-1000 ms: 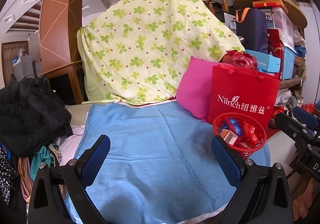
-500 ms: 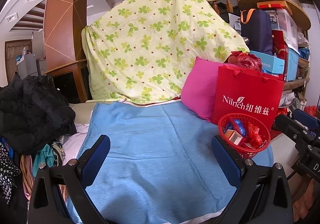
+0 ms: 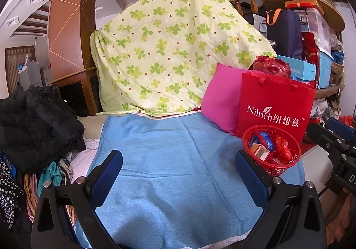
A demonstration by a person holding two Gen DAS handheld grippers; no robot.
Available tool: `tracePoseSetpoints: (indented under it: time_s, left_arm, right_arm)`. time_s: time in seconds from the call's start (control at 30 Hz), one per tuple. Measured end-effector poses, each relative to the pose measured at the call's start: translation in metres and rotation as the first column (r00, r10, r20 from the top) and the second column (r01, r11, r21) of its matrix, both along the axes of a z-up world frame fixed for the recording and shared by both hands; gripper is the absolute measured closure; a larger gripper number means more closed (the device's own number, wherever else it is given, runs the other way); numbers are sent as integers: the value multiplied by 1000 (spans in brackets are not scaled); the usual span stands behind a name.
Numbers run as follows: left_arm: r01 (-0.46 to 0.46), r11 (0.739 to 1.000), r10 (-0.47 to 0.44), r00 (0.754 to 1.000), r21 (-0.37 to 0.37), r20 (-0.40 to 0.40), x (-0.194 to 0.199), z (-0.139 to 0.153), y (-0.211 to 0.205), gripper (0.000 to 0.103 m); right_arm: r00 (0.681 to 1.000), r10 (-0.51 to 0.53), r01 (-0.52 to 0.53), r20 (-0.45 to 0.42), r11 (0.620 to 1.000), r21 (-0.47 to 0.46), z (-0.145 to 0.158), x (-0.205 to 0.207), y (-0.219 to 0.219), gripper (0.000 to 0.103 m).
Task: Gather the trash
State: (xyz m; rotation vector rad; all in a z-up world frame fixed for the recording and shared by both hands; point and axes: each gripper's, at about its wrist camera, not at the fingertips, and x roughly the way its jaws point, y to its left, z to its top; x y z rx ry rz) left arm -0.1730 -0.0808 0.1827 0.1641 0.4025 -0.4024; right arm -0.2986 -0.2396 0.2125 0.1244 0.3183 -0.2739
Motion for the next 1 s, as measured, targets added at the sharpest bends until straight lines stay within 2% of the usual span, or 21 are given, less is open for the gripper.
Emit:
tracePoseSetpoints:
  time_s: [1.0]
  left_arm:
    - [64, 990, -63, 998, 123, -12, -13, -11, -51, 2]
  right_arm:
    - [999, -41, 44, -29, 995, 84, -20, -11, -45, 25]
